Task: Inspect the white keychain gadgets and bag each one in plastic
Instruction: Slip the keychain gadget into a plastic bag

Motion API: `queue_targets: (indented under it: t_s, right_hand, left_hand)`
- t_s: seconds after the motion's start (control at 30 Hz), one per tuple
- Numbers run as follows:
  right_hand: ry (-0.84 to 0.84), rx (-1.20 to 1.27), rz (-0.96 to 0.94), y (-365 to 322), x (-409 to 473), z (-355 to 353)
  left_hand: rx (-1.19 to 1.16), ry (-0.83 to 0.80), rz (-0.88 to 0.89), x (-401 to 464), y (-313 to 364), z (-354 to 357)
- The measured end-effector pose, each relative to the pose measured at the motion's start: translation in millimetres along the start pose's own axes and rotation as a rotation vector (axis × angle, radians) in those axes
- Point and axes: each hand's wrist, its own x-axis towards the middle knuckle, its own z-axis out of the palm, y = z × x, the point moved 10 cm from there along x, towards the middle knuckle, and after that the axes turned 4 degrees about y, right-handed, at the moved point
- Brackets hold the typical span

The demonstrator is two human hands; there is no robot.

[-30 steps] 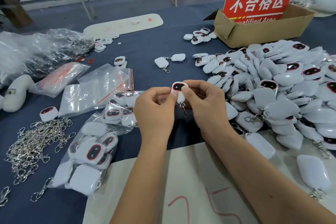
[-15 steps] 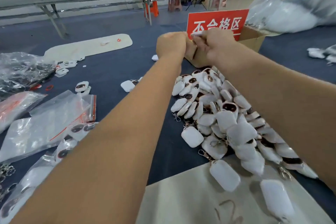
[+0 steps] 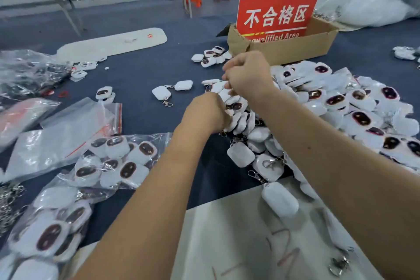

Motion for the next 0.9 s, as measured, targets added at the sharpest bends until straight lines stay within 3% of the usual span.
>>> queue_targets:
  t_s: [0.07,0.2,0.33,0.37,0.47,0.57,0.9]
  right_hand:
    - [-0.002,-0.080,-0.065,-2.7,-22.9,9.4]
    - [0.131,0.047,-0.088,-4.6,-62.2,0.7]
    - [0.115,0.101,-0.111,11.8,-111.0,15.2]
    - [0.061,0.119,-0.068,23.1,-118.7,23.3]
    - [-0.171,0.214,0.027,48.4,-142.6,55.4]
    - [-0.306,0.323,-0.047,46.8,-151.7,65.0]
    - [-0.385,0.444,-0.064,39.9,-154.8,71.3]
  left_hand:
    - [-0.025,0.095,0.028,-11.4,0.2,-5.3]
    - [-0.040,0.276,-0.030,-34.2,-29.4,-31.9]
    - [-0.905,0.219,-0.145,-78.2,-87.0,-29.6]
    - [-1.025,0.231,-0.148,-90.6,-97.2,-28.6]
    - [-1.008,0.297,-0.117,-115.4,-118.5,-29.5]
    - [-1.120,0.239,-0.104,-123.3,-122.7,-24.1]
    - [-1.237,0.062,-0.095,-124.9,-118.3,-17.0]
